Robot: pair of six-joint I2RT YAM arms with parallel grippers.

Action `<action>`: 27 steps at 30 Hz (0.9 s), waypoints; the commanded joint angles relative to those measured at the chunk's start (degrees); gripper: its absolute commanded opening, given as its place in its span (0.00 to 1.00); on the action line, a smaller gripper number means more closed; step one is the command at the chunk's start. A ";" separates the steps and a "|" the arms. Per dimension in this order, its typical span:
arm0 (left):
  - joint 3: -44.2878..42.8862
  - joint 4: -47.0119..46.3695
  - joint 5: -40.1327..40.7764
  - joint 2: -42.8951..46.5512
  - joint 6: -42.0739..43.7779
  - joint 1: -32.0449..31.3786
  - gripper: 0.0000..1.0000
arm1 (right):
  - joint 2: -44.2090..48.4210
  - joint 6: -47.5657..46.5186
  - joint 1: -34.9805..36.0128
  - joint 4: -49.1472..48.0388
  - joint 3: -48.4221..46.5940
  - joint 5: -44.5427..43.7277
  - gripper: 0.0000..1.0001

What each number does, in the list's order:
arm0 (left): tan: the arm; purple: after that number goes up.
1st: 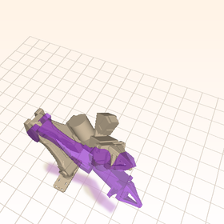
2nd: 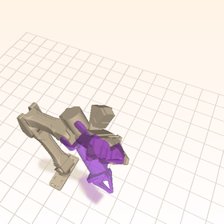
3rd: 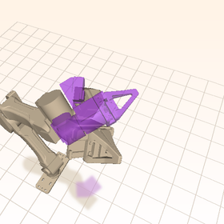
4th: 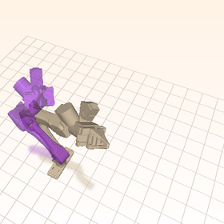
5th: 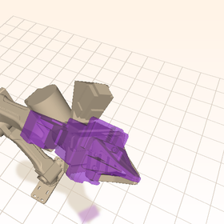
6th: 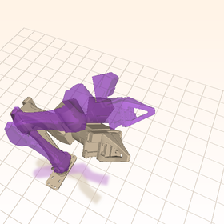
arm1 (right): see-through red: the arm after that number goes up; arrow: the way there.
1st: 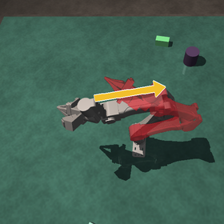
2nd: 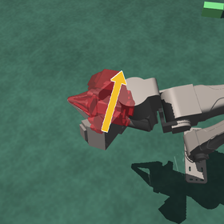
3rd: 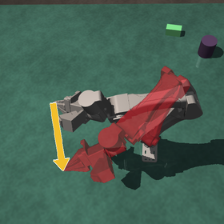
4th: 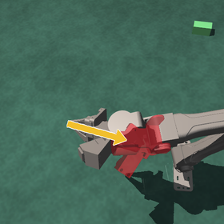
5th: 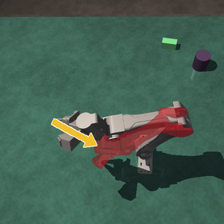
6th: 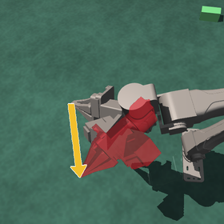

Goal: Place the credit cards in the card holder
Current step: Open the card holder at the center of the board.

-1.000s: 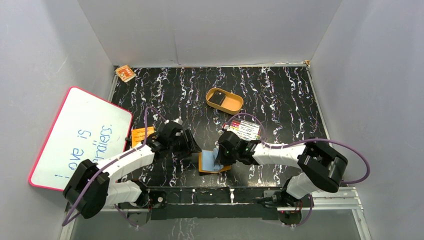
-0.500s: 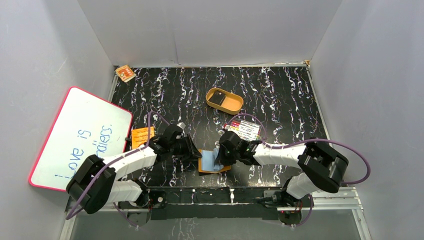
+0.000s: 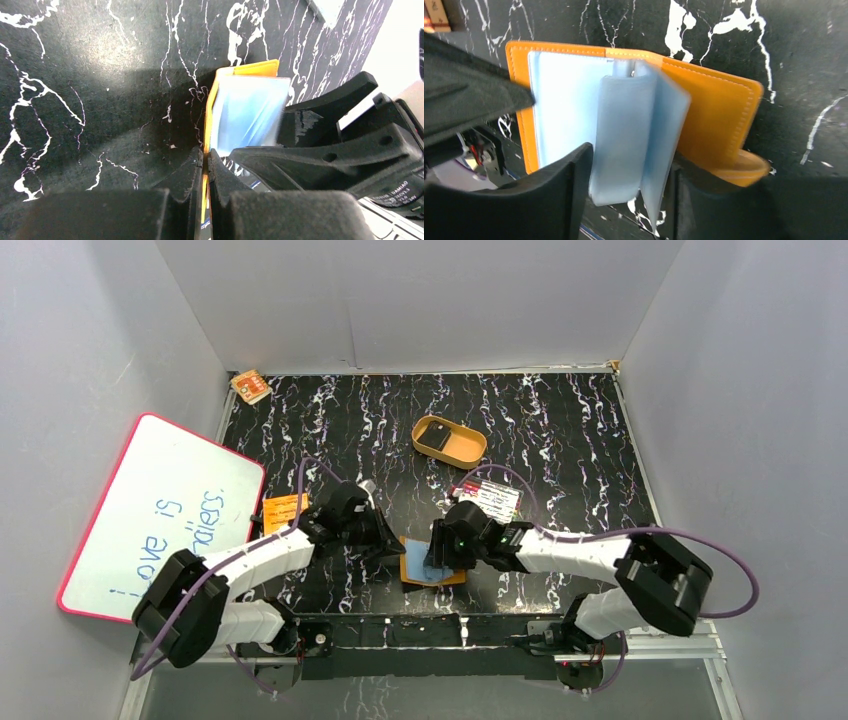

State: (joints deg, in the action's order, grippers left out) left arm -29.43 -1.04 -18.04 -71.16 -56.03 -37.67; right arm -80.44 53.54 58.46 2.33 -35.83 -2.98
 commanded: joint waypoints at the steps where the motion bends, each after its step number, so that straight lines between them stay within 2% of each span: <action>1: -5.97 10.22 2.98 2.57 2.31 -0.14 0.00 | 6.03 -3.97 -0.45 5.65 -1.29 -3.16 0.65; 4: -9.11 16.36 5.71 2.71 3.38 -0.08 0.00 | 10.66 -6.53 -0.47 10.64 -2.97 -4.69 0.70; 9: -12.26 20.04 7.15 1.81 3.89 -0.12 0.00 | 17.35 -13.11 -0.40 10.82 -5.35 -0.42 0.67; 13: -12.84 19.63 7.14 1.05 3.34 -0.13 0.00 | 14.04 -13.10 -0.41 6.13 -7.15 7.08 0.58; 15: -12.40 18.68 7.16 0.95 3.00 -0.13 0.00 | 11.27 -11.11 -0.40 2.49 -6.90 8.04 0.57; 19: -11.31 17.53 7.20 0.93 2.68 -0.12 0.00 | 8.42 -6.31 -0.51 -4.13 -4.41 5.73 0.58; 27: -8.11 15.95 7.94 0.42 2.76 -0.12 0.00 | 8.15 -2.42 -2.58 -5.18 -0.36 3.31 0.57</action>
State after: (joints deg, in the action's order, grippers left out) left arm -39.40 15.14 -10.11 -70.30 -53.12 -37.71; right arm -73.01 48.42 57.63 0.82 -37.56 1.50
